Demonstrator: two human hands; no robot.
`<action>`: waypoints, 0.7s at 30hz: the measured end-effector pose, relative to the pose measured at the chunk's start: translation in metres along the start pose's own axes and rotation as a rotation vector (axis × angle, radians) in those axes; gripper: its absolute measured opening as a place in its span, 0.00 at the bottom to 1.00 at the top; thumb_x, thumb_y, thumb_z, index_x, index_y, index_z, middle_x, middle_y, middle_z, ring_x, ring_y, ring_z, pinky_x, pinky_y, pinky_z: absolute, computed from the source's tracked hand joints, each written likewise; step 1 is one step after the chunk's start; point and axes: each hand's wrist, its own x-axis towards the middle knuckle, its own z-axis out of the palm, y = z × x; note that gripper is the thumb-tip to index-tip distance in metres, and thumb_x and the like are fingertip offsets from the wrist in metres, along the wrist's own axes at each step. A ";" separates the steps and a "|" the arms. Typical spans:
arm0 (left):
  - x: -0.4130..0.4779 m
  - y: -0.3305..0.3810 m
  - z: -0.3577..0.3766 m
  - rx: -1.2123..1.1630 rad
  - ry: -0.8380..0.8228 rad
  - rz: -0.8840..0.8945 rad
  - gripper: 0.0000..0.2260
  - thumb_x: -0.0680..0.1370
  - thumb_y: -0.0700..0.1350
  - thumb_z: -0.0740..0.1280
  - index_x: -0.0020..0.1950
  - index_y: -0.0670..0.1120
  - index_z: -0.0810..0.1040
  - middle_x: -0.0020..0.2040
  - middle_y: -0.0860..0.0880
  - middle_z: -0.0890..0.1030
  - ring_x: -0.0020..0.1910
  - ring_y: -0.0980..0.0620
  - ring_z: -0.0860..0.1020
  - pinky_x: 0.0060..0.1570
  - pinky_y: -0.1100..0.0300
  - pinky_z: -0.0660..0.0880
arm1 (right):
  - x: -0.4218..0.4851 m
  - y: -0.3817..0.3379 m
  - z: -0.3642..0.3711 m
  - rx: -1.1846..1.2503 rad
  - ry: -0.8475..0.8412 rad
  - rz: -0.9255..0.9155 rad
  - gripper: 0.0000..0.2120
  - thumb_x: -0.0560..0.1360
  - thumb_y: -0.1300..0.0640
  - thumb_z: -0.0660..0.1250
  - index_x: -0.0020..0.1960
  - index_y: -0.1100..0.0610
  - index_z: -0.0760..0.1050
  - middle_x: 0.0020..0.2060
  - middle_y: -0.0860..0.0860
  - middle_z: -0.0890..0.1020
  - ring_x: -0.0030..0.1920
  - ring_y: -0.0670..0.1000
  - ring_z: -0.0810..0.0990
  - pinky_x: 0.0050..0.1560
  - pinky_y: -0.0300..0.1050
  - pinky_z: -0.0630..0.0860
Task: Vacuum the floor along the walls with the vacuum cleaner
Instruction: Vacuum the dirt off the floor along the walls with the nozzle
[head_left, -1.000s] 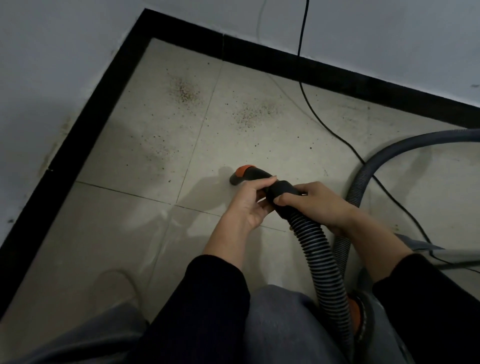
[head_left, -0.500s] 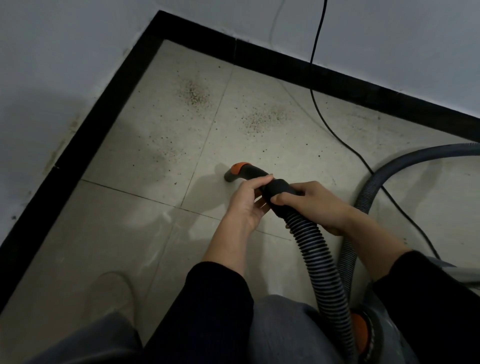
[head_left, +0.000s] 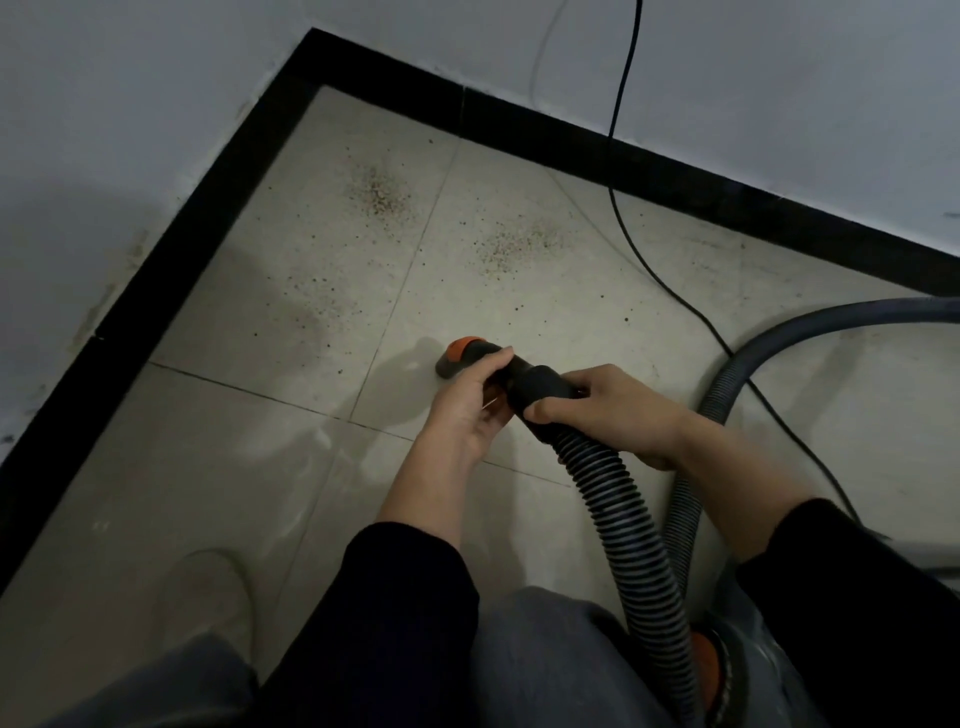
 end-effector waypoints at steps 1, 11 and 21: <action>0.000 0.001 0.000 0.001 0.001 0.002 0.08 0.76 0.42 0.72 0.53 0.42 0.77 0.50 0.44 0.81 0.47 0.50 0.80 0.42 0.59 0.81 | 0.001 0.000 0.002 -0.007 0.016 -0.007 0.14 0.71 0.54 0.74 0.51 0.61 0.78 0.39 0.56 0.82 0.36 0.51 0.82 0.38 0.44 0.81; 0.000 0.014 -0.028 -0.087 0.065 0.058 0.16 0.75 0.42 0.72 0.61 0.40 0.77 0.54 0.42 0.81 0.52 0.48 0.80 0.43 0.58 0.80 | 0.018 -0.011 0.024 -0.127 0.006 -0.140 0.14 0.69 0.52 0.75 0.50 0.58 0.79 0.37 0.54 0.82 0.36 0.50 0.82 0.39 0.45 0.80; -0.012 0.027 -0.063 -0.201 0.096 0.137 0.13 0.76 0.42 0.71 0.59 0.40 0.78 0.50 0.43 0.83 0.46 0.50 0.82 0.40 0.60 0.81 | 0.030 -0.036 0.044 -0.225 -0.113 -0.228 0.11 0.70 0.53 0.74 0.51 0.56 0.79 0.37 0.51 0.82 0.33 0.46 0.81 0.37 0.40 0.80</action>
